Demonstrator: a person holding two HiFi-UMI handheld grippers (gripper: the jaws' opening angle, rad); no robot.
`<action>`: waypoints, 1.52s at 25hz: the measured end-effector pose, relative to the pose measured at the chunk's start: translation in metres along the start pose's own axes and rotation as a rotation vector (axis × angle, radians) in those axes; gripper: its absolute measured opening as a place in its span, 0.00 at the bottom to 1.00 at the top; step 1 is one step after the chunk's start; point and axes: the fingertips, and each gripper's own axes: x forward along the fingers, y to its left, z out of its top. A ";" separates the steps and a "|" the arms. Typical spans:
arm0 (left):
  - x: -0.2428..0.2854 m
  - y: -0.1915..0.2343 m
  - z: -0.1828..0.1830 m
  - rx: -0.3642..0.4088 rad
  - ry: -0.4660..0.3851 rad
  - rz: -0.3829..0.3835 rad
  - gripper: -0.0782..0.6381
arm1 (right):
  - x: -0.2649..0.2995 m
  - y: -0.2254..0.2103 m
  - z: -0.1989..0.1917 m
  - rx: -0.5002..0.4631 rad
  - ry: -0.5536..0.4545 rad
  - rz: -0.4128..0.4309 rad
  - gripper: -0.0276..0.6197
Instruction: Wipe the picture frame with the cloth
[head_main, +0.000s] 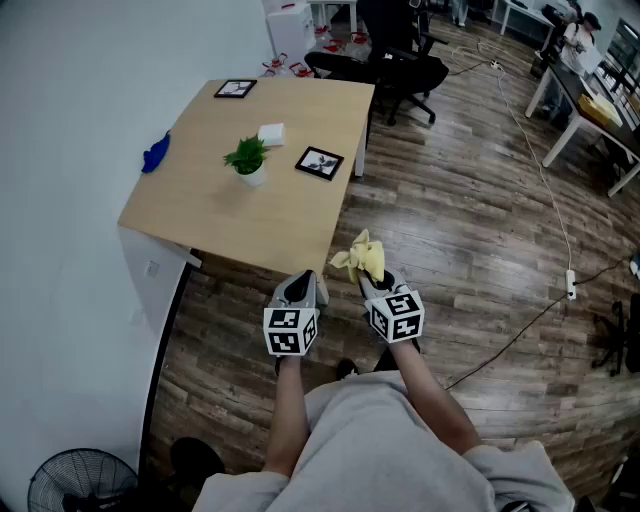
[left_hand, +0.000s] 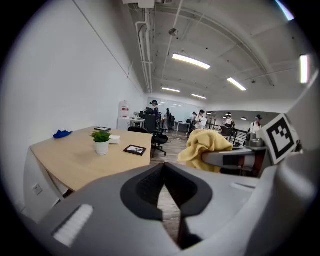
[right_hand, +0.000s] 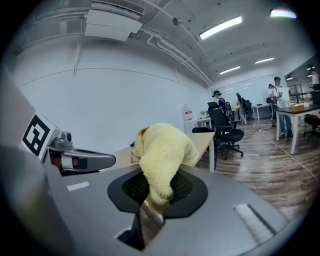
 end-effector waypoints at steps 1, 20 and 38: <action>0.000 0.000 0.000 -0.001 0.001 0.001 0.18 | 0.000 0.000 0.000 0.001 -0.002 -0.001 0.13; 0.037 0.021 0.000 -0.025 0.033 0.003 0.18 | 0.027 -0.035 0.000 0.098 -0.008 -0.014 0.13; 0.215 0.045 0.058 -0.126 0.094 0.213 0.18 | 0.175 -0.195 0.068 0.071 0.097 0.175 0.13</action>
